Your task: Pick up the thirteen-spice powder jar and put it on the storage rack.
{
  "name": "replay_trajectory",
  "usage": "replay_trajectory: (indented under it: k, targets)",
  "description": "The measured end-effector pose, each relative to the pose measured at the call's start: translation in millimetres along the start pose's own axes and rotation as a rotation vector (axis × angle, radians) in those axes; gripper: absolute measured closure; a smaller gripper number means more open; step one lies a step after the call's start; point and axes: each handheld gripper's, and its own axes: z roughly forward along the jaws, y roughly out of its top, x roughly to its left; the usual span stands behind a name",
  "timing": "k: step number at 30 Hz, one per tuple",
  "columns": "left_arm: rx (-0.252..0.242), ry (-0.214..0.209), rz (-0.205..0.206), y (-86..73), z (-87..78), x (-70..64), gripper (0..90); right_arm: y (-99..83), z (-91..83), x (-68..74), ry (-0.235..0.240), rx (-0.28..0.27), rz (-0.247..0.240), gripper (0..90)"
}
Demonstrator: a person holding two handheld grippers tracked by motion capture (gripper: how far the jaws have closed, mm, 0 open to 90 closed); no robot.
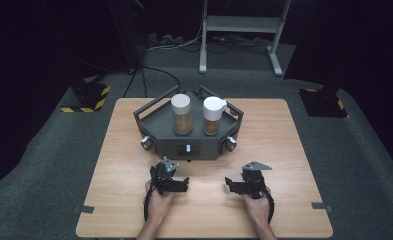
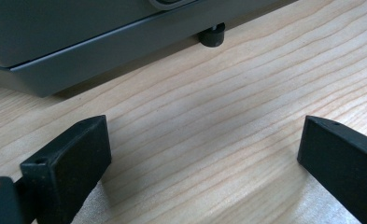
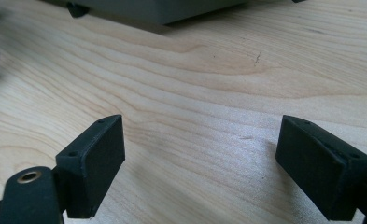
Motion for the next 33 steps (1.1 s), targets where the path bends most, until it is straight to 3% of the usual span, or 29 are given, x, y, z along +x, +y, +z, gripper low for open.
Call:
replay_trajectory:
  k: [4,33]
  targets:
    - [0.0,0.0,0.0,0.0,0.0,-0.1,2.6,3.0,4.0,17.8,-0.054,0.026,-0.078,11.2]
    - [0.0,0.0,-0.001,0.3,0.5,-0.1,2.4,3.5,5.0,20.1,-0.061,0.026,-0.069,10.2]
